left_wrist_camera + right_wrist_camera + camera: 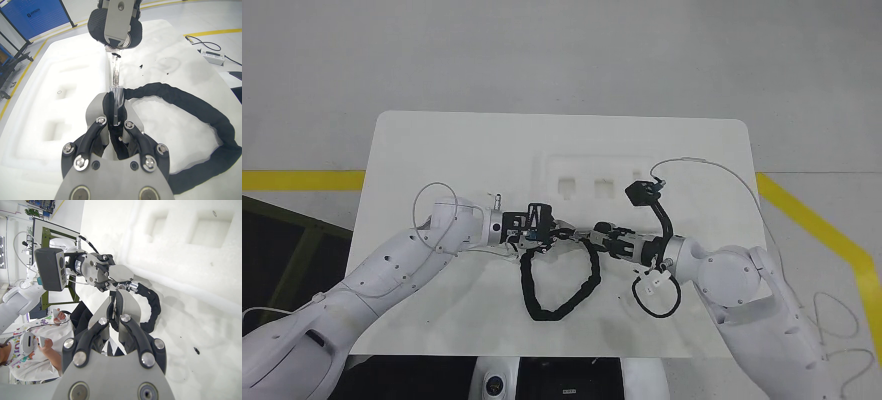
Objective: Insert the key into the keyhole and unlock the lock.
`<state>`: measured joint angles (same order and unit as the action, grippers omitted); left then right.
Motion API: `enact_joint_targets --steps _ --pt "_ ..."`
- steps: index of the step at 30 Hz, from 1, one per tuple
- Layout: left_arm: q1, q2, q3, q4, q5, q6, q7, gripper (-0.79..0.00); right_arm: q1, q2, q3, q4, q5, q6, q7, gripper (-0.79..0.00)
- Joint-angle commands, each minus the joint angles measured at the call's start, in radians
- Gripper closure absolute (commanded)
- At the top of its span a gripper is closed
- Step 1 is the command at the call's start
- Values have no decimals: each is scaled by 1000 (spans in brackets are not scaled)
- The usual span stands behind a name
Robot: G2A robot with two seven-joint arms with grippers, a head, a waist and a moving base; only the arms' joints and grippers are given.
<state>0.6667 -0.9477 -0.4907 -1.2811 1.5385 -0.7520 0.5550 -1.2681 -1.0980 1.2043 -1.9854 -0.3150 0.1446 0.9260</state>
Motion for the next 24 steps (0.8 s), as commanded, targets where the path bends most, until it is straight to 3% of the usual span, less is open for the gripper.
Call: enact_joint_targets --steps 1,24 --pt "0 0 0 0 0 0 0 0 -1 0 -1 0 0 2 0 0" --pt "0 0 0 0 0 0 0 0 -3 7 -1 12 10 12 -10 0"
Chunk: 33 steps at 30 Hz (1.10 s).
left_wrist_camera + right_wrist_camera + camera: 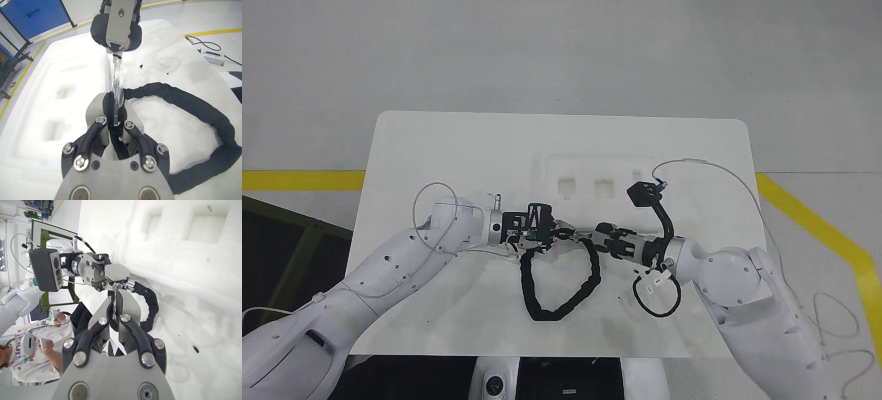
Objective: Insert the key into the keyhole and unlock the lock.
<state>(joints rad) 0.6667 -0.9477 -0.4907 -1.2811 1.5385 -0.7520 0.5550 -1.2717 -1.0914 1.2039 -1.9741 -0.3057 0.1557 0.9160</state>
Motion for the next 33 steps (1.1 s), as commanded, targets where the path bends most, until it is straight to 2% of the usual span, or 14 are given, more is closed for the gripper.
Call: enact_joint_targets --steps 1,14,33 --pt "0 0 0 0 0 0 0 0 1 0 -1 1 1 1 -1 0" --pt "0 0 0 0 0 0 0 0 4 3 -2 5 4 6 -8 0" --pt "0 0 0 0 0 0 0 0 61 -4 -77 0 -71 58 -26 0"
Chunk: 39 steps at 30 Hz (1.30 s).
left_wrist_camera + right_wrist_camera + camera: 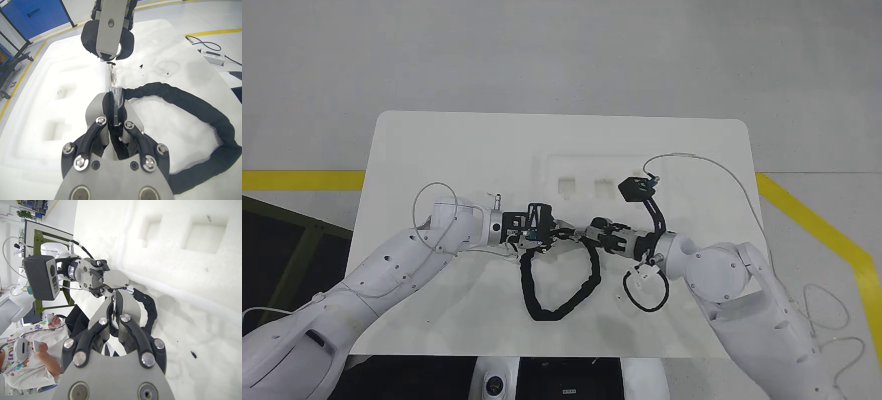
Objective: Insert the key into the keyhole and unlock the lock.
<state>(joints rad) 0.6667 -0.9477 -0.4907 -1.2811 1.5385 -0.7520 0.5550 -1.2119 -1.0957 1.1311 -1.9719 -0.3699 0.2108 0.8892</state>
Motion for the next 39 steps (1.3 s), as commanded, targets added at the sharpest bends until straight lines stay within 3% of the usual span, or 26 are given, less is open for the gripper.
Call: enact_joint_targets --steps 1,17,18,19,20,22,24,34,37,39 --pt "0 0 0 0 0 0 0 0 3 0 -10 -5 -15 6 2 0" --pt "0 0 0 0 0 0 0 0 28 -11 -72 -6 -79 53 -24 0" --pt "0 0 0 0 0 0 0 0 28 -11 -72 -7 -79 53 -23 -203" --pt "0 0 0 0 0 0 0 0 28 -11 -72 -7 -79 53 -21 -348" --pt "0 0 0 0 0 0 0 0 28 -11 -72 -8 -76 51 -19 -388" --pt "0 0 0 0 0 0 0 0 28 -12 -71 -6 -72 49 -17 -582" --pt "0 0 0 0 0 0 0 0 28 -12 -70 -3 -65 45 -15 -616" --pt "0 0 0 0 0 0 0 0 -12 -1 -9 -50 -32 9 9 -579" --pt "0 0 0 0 0 0 0 0 -32 4 17 -71 -24 -9 30 -416" --pt "0 0 0 0 0 0 0 0 -45 8 33 -84 -22 -19 44 -369"
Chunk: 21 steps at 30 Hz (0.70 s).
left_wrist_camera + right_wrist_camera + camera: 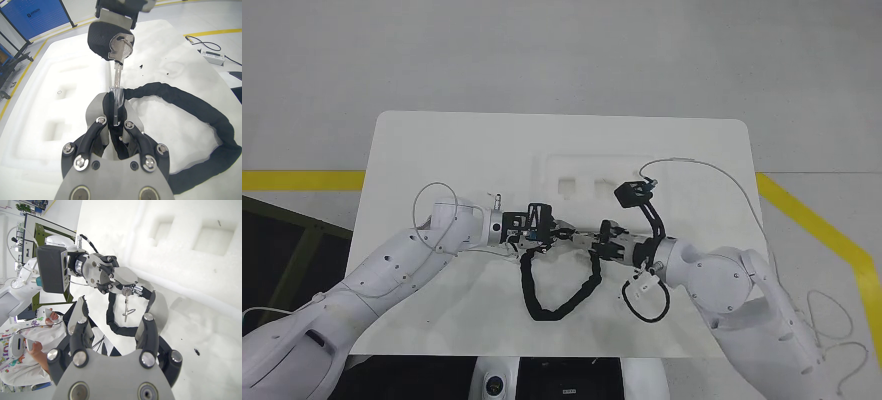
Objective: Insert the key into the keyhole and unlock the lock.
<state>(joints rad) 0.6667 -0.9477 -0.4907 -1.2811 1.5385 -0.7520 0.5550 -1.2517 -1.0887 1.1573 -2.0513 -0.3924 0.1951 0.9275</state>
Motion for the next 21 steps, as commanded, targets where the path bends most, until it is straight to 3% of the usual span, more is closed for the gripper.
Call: enact_joint_targets --steps 1,10,13,14,18,21 --pt "0 0 0 0 0 0 0 0 -10 3 12 -9 1 -8 11 -366" --pt "0 0 0 0 0 0 0 0 -18 10 24 -8 -22 -16 33 -302" --pt "0 0 0 0 0 0 0 0 -24 12 33 -11 -24 -14 32 -222" --pt "0 0 0 0 0 0 0 0 -26 12 36 -11 -23 -14 32 -142" --pt "0 0 0 0 0 0 0 0 -30 14 43 -9 -11 -23 33 0" --pt "0 0 0 0 0 0 0 0 -29 14 43 -8 -5 -30 33 0"
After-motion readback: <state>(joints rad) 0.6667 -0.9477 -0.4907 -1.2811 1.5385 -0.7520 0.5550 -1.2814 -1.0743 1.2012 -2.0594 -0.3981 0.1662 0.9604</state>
